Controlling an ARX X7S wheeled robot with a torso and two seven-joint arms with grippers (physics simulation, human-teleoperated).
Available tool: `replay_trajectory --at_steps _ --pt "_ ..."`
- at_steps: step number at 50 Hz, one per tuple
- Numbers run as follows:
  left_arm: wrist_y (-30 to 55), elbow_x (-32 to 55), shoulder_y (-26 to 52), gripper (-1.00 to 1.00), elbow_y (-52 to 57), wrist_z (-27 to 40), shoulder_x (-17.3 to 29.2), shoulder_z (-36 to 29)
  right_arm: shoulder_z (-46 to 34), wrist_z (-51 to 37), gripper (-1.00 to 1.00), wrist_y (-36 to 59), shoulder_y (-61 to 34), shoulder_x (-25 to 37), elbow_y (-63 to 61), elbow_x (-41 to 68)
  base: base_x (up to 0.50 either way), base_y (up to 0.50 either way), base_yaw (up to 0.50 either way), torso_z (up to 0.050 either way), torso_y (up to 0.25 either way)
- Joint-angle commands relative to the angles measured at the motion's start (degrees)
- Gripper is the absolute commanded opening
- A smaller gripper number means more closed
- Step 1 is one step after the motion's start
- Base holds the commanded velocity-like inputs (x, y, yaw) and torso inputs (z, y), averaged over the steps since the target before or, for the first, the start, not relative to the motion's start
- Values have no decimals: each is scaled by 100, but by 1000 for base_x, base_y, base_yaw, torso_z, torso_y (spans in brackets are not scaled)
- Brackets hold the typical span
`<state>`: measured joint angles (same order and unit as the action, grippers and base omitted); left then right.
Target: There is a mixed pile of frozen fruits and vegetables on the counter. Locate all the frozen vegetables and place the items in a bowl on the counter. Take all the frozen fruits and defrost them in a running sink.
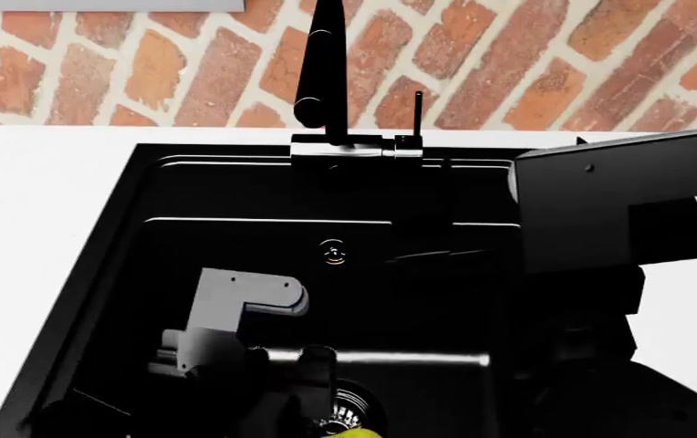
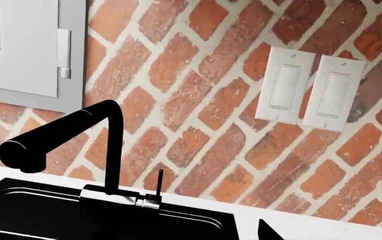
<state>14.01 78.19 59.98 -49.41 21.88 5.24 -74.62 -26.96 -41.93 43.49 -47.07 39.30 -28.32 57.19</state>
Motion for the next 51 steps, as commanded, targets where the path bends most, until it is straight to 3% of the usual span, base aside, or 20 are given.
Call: replay_trajectory --at_steps 1,14,25,51 --pt "-75 206 310 100 2006 1056 817 -144 -77 57 100 -16 -11 -57 71 -53 0 0 0 0 0" --pt "-91 278 661 100 4284 2006 1871 158 -92 42 100 -44 -11 -101 96 -71 0 0 0 0 0" --pt "8 324 823 100 5467 2468 2523 282 10 -120 100 -64 84 -5 -35 -32 0 0 0 0 0" --pt "-160 -25 677 100 6432 2610 3157 317 571 -890 100 -55 886 703 -1013 579 0 0 0 0 0"
